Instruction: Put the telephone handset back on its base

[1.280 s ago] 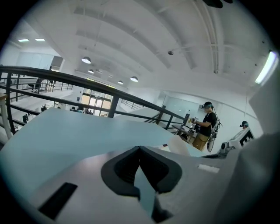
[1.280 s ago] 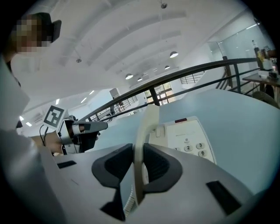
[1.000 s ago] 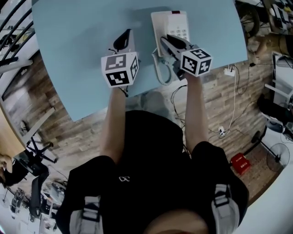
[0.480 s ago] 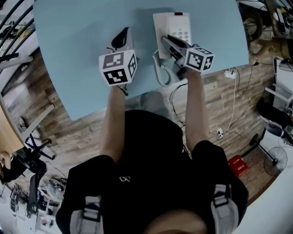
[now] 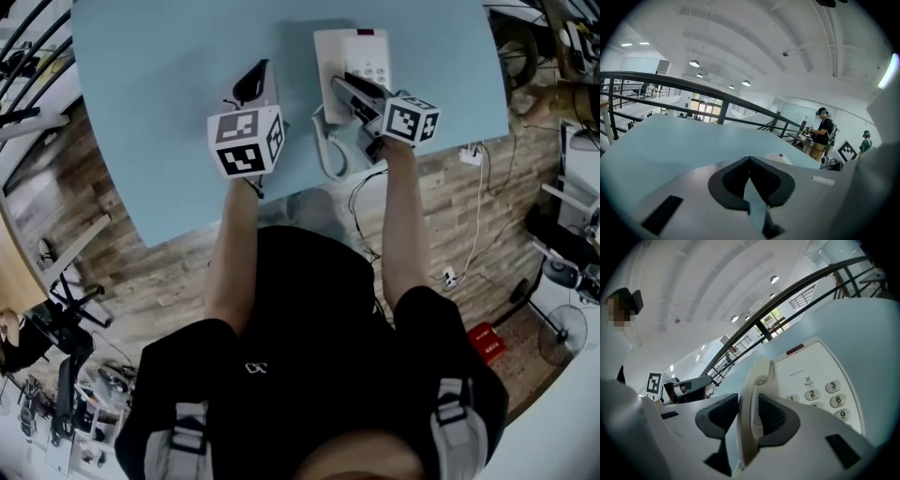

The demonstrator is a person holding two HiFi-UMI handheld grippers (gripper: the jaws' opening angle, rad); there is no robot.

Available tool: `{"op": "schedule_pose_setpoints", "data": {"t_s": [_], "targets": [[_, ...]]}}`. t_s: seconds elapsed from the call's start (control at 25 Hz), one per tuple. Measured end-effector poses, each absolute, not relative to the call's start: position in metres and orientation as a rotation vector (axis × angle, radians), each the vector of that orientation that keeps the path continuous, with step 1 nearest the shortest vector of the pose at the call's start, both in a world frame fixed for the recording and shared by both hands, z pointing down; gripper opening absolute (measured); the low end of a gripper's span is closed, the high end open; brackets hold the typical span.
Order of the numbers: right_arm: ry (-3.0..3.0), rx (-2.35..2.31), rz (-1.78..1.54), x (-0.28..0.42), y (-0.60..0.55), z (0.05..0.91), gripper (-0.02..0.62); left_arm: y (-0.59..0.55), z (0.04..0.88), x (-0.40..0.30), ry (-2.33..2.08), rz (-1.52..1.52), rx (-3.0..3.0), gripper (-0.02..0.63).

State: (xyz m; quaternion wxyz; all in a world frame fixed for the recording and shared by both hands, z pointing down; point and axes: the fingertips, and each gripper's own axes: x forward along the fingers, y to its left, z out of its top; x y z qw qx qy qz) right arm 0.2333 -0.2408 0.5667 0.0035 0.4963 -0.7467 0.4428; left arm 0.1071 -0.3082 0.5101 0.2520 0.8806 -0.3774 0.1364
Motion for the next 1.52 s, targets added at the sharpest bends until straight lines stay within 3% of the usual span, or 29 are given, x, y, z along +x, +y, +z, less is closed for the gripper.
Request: {"op": "schedule_pose_setpoints", "data": {"t_s": [0.16,0.4,0.76,0.8,0.84,1.24,1.52], "targets": [[-2.271,1.629,1.294,0.246,-0.238,0.568,0.143,-0.306,0.508,0.112,-1.019,0.366,2.402,0.000],[-2.147,1.750,1.108,0.254,-0.235,0.567,0.098,-0.303,0.510,0.115,-1.008,0.367,2.399,0.000],[-2.095,1.920,1.173,0.258,-0.233,0.565,0.089,-0.293,0.501,0.126,-0.988,0.367,2.421,0.000],[-2.072,1.960,1.130,0.263,-0.233,0.561,0.045,-0.293,0.498,0.129,-0.986,0.364,2.430,0.000],[-2.053,2.013,1.075,0.269,-0.234,0.553,0.002,-0.293,0.493,0.132,-0.984,0.360,2.443,0.000],[-2.061,2.255,0.385,0.302,-0.228,0.401,-0.003,-0.285,0.407,0.160,-1.050,0.261,2.688,0.000],[-2.045,2.328,0.141,0.313,-0.194,0.326,-0.003,-0.265,0.341,0.189,-1.032,0.155,2.836,0.000]]}}
